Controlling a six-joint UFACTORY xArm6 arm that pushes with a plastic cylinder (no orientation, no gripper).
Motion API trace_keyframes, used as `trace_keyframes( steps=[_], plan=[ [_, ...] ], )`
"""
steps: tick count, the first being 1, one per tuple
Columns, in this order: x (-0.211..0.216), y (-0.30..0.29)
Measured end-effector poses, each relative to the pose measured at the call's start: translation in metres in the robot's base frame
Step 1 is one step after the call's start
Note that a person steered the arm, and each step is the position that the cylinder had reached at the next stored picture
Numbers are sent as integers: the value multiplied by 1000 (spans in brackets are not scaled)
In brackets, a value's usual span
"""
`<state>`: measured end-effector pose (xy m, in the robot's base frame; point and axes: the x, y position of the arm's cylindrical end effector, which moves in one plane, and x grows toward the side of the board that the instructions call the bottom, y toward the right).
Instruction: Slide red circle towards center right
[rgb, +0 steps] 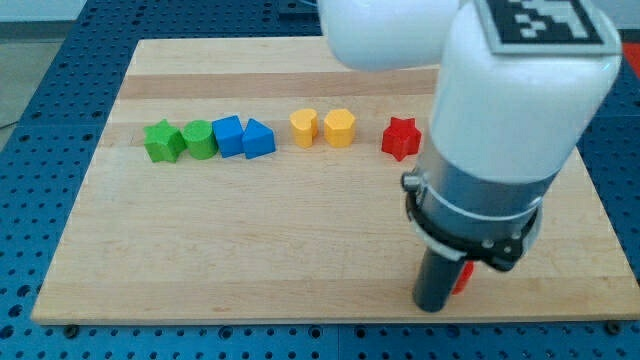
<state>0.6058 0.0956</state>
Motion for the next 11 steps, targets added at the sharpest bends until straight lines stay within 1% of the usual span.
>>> trace_keyframes(
  steps=[1, 2, 3, 4, 5, 6, 7, 8, 9, 10, 11],
  plan=[
    [-20, 6],
    [-8, 8],
    [-15, 26],
    [-65, 32],
    [-78, 31],
    [-58, 32],
    [-59, 52],
    [-85, 57],
    [-121, 55],
    [-131, 53],
    [-104, 65]
  ],
)
